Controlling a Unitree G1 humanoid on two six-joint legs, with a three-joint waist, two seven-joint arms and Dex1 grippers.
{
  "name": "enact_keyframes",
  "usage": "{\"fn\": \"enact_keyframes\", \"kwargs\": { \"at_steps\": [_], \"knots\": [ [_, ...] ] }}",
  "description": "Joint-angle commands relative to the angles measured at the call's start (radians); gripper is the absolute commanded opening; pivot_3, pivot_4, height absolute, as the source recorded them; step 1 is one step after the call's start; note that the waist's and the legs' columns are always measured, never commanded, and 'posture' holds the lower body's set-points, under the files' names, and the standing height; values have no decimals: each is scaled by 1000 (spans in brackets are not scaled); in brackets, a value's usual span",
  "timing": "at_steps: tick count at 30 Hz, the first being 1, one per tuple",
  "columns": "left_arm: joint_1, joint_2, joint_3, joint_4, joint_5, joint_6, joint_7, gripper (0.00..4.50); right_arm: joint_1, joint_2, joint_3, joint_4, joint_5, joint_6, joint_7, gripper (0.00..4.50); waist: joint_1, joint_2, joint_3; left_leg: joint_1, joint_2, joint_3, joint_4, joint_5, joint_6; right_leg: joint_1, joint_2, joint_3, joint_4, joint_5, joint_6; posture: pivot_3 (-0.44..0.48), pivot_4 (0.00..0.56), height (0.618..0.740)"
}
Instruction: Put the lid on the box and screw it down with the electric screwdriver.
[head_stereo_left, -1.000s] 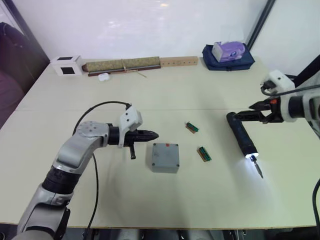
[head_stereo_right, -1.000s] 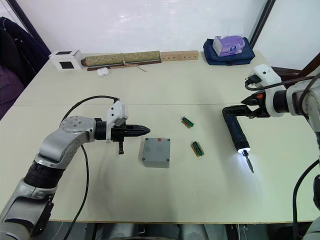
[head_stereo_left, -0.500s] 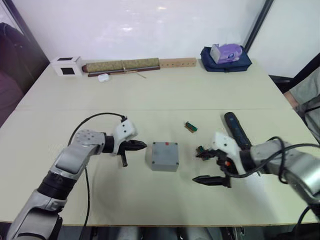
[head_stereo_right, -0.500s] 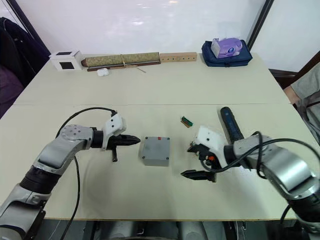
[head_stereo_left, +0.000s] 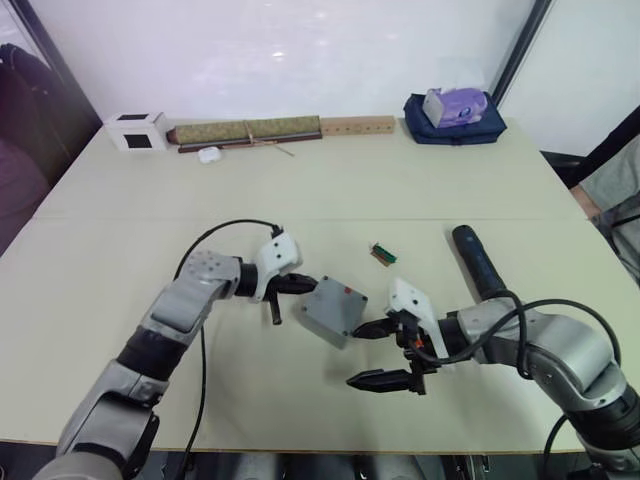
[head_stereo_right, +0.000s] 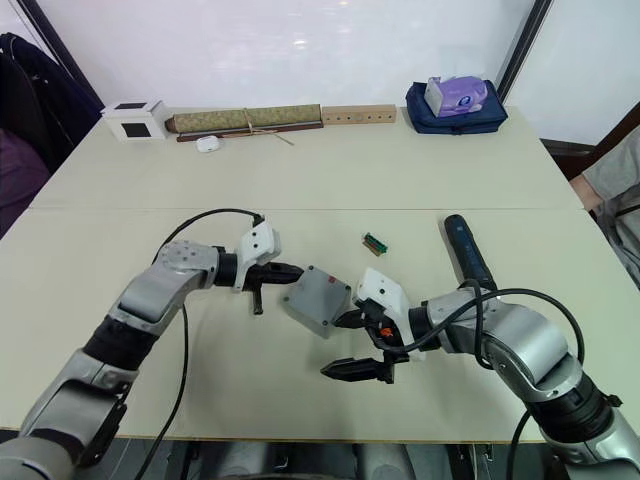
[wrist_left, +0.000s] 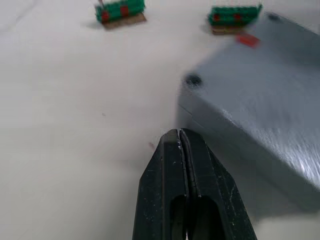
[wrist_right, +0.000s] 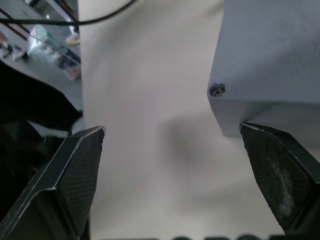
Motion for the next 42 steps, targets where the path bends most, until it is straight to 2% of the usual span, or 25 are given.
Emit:
{"fn": "enact_keyframes", "kwargs": {
  "at_steps": [1,6,8,11,17,23,30,34,42],
  "knots": [
    [-23,25,19,48,25,-55,-20,0,-12,-20,-57,-30,5,-5,-20,4453,-3,0,0,0,0,0,0,0,0,0,0,0,0,0,0,0,150,740],
    [7,93,39,39,13,-47,-73,0,-15,-94,-121,0,-11,-36,0,4453,-1,0,0,0,1,0,0,0,0,-1,0,0,0,0,0,0,150,740],
    [102,152,57,-107,-66,55,-122,0,-37,-120,-90,61,-97,-129,14,4453,0,0,0,0,1,0,0,0,0,-1,0,0,0,0,0,0,150,740],
    [199,209,69,-243,-108,139,-141,0,-67,-112,-51,118,-157,-211,37,4453,-7,0,0,0,3,2,-1,0,0,-2,0,2,0,0,0,0,150,740],
    [287,222,50,-385,-120,234,-92,0,-102,-80,42,183,-241,-297,86,4453,3,0,0,0,3,1,0,0,0,-1,0,1,1,0,0,0,150,740],
    [280,177,31,-386,-108,233,-45,0,-111,-48,66,198,-262,-304,104,4453,1,0,0,0,2,1,0,0,0,-1,0,1,1,0,0,0,150,740],
    [229,98,22,-288,-91,191,-6,0,-100,-19,86,171,-260,-271,112,4453,1,0,0,0,1,1,0,0,0,-1,0,1,1,0,0,0,150,740],
    [160,64,19,-173,-39,112,20,0,-60,17,76,119,-244,-184,40,4453,4,-1,0,0,1,1,0,0,0,-1,0,1,1,0,0,0,150,740],
    [137,50,-12,-142,-8,76,-4,0,-38,51,33,67,-209,-71,-38,4453,1,-1,0,0,1,1,0,0,0,-1,0,1,2,0,0,0,150,740]
  ]
}}
